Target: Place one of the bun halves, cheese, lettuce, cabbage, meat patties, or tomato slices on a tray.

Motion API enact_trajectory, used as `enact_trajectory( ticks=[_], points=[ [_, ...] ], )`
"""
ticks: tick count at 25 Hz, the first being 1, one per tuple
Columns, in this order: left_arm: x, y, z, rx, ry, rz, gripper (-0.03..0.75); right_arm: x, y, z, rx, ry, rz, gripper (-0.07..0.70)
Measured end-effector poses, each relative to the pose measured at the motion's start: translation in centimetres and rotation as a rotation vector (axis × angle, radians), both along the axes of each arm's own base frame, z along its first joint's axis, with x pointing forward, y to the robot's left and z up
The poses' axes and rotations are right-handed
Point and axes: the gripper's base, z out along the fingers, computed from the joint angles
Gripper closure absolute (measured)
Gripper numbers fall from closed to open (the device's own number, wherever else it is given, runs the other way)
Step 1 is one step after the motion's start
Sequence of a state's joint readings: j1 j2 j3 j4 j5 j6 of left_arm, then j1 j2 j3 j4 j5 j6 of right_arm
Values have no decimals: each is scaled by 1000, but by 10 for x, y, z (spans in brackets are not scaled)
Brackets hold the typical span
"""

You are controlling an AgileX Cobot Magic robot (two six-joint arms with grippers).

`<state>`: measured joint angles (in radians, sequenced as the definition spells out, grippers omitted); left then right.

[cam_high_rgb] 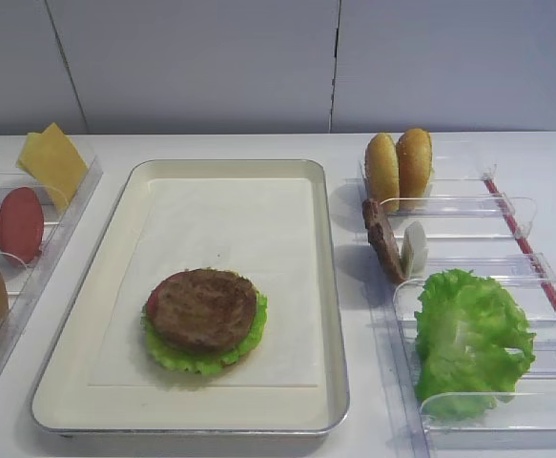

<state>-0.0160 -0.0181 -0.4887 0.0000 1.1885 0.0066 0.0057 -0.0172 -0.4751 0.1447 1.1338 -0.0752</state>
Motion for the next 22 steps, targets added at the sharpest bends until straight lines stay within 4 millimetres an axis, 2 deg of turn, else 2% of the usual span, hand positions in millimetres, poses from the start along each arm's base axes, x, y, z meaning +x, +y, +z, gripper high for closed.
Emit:
enact_trajectory(
  ticks=[22],
  points=[
    [0,0,0,-5,0,-3,307,0,0,0,0,0,0,608]
  ],
)
